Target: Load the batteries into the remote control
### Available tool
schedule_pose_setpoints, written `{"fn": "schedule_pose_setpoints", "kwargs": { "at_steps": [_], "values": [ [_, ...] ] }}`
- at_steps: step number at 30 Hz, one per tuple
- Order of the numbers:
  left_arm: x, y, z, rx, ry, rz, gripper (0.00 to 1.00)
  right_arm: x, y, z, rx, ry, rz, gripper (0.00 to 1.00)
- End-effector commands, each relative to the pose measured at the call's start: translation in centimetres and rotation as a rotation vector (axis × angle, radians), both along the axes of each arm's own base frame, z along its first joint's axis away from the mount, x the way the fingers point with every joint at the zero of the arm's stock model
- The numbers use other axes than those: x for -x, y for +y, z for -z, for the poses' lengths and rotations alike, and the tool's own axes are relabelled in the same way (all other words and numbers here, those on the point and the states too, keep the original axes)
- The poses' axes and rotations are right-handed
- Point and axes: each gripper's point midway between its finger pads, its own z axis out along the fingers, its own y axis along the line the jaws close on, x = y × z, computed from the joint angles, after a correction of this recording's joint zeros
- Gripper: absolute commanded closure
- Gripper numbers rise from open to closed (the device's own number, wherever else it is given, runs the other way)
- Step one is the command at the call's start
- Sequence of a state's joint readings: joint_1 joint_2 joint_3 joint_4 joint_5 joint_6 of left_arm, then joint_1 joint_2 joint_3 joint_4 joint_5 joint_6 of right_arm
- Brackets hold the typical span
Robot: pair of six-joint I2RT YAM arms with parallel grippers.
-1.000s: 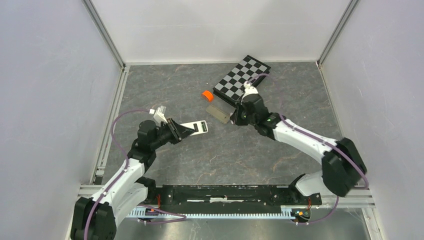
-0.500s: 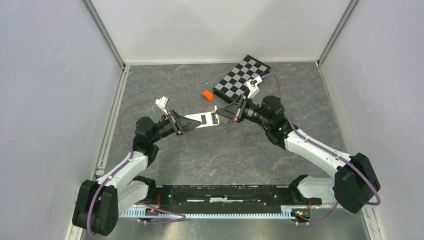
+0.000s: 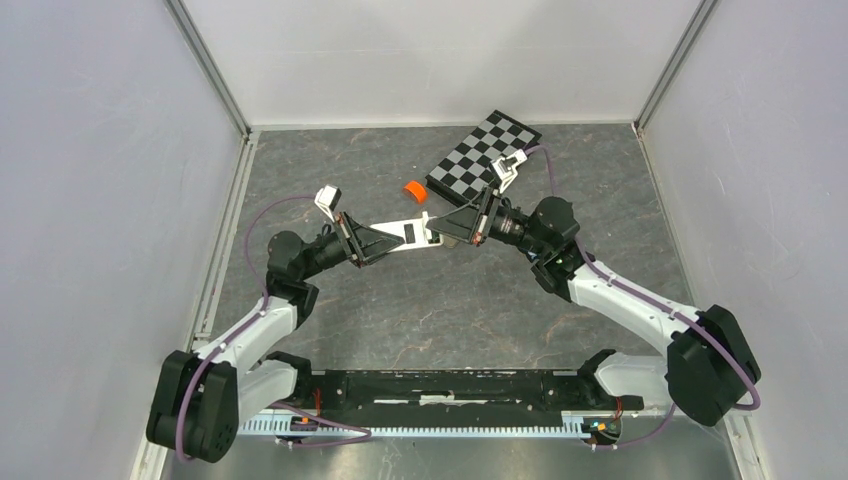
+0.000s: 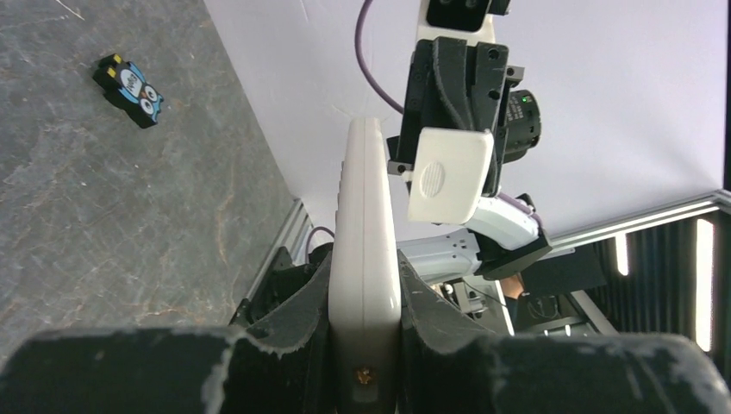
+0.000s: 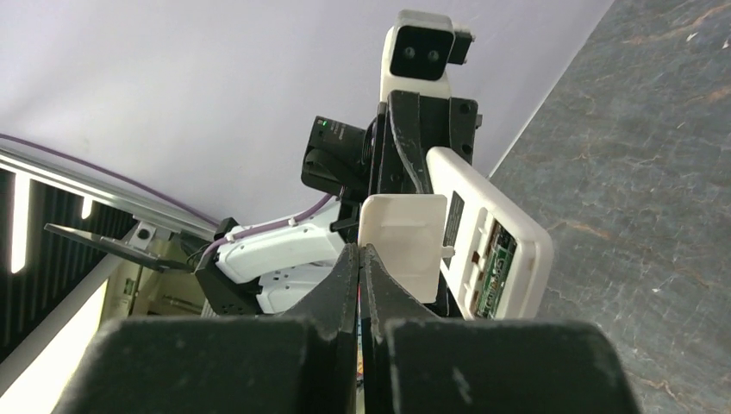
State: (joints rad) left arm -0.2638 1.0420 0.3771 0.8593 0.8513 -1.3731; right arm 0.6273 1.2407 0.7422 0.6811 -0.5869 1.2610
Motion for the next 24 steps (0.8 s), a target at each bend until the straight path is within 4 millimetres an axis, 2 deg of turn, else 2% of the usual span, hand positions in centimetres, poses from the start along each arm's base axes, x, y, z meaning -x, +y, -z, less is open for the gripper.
{"fn": "schedule_pose_setpoints", "kwargs": {
  "at_steps": [1, 9, 14, 20, 24],
  "values": [
    [0.4, -0.1, -3.1, 0.068, -0.023, 0.049, 0.98, 1.3, -0.2, -1.1, -0.052, -0.017, -0.050, 1.00],
    [0.4, -0.1, -3.3, 0.084, -0.012, 0.058, 0.98, 1.3, -0.2, -0.1, -0.075, 0.023, -0.057, 1.00],
    [0.9, -0.1, -3.6, 0.088, -0.023, 0.072, 0.98, 0.4, -0.3, 1.3, -0.062, 0.055, -0.006, 1.00],
    [1.2, -0.1, -3.4, 0.083, -0.027, 0.082, 0.98, -0.3, -0.7, 1.0, -0.106, 0.071, 0.031, 1.00],
    [1.5, -0.1, -3.9, 0.091, -0.053, 0.090, 0.98, -1.0, -1.0, 1.8, -0.112, 0.118, 0.071, 1.00]
  ]
}}
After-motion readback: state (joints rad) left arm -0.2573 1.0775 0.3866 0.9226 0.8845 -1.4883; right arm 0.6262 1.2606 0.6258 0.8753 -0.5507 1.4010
